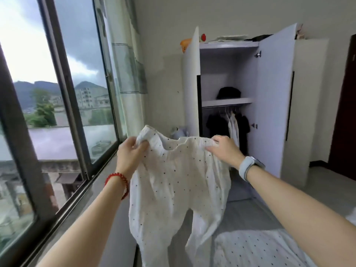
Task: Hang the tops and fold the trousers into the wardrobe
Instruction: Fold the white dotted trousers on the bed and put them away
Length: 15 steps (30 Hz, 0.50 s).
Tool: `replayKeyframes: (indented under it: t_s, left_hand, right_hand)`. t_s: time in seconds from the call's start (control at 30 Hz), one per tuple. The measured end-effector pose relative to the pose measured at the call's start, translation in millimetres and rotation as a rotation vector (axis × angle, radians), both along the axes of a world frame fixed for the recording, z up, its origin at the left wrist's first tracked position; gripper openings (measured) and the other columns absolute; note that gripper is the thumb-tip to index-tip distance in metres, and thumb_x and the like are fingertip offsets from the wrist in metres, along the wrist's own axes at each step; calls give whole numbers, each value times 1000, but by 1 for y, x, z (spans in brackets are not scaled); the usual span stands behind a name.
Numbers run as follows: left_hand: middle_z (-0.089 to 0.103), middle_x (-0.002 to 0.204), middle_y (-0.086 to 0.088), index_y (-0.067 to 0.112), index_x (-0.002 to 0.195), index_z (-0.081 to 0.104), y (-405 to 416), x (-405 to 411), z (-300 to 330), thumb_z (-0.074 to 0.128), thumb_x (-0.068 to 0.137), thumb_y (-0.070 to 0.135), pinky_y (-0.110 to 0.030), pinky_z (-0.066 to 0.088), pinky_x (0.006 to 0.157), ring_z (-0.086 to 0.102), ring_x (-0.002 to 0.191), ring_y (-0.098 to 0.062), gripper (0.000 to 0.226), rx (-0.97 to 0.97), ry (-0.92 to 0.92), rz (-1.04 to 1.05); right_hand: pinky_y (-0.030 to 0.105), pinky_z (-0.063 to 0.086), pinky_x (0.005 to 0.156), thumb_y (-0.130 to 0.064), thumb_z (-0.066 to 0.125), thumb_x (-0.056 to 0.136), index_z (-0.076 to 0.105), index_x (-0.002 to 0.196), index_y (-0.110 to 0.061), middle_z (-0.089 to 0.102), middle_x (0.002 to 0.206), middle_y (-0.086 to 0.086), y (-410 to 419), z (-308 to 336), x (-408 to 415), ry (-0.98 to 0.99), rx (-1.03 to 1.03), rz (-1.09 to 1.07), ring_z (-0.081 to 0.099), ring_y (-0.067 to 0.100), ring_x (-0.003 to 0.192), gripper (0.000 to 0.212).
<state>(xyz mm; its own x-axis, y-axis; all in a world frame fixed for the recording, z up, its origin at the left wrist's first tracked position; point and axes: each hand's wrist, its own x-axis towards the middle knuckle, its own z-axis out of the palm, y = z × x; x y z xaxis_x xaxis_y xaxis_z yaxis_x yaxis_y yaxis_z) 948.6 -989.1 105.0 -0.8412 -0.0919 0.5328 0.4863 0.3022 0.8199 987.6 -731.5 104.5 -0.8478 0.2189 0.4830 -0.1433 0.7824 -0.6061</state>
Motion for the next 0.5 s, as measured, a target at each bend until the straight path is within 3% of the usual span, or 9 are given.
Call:
replayKeyframes:
  t_s: [0.07,0.13,0.2,0.27,0.37,0.43,0.5]
  left_hand:
    - [52,72,-2,11,78,51,-9,0,-33,60,87,21,-29,41,57,50,66,-17,15,15,-132,36]
    - [48,72,0,14,76,45,-15,1,-53,58,88,21,-27,38,55,48,67,-17,18,37,-195,86]
    - [47,72,0,17,73,42,-18,5,-59,57,89,21,-26,36,53,46,65,-15,22,12,-210,95]
    - [50,74,-2,15,79,46,-17,9,-58,58,89,23,-25,38,53,49,64,-14,18,-34,-242,62]
    - [66,82,-11,5,92,61,-19,20,-60,65,86,28,-31,54,62,63,70,-22,24,-24,-388,-130]
    - [69,85,-13,4,91,65,-22,26,-67,65,86,31,-37,57,72,66,74,-25,28,33,-466,-243]
    - [69,84,-12,6,89,65,-23,29,-77,62,88,30,-37,56,72,66,73,-24,24,97,-442,-252]
  right_hand:
    - [34,44,69,-27,63,86,61,95,-2,65,97,11,2,-28,0,-206,83,-13,60,29,93,26]
    - [31,39,61,-25,66,83,61,86,1,64,86,17,3,-45,7,-237,-53,-10,61,34,87,27]
    - [32,43,64,-21,70,78,62,86,9,65,89,26,5,-53,10,-220,-226,-22,62,39,85,32]
    - [34,46,68,-18,73,76,61,78,6,65,87,29,8,-56,13,-212,-420,7,61,34,76,27]
    - [39,51,90,-15,74,78,65,98,6,68,100,21,15,-67,19,-240,-696,46,65,26,87,31]
    - [44,48,95,-11,70,81,63,103,8,67,103,19,21,-77,27,-218,-716,50,64,24,87,29]
    - [44,48,96,-8,67,83,63,101,9,66,106,22,26,-86,34,-175,-687,38,64,26,87,25]
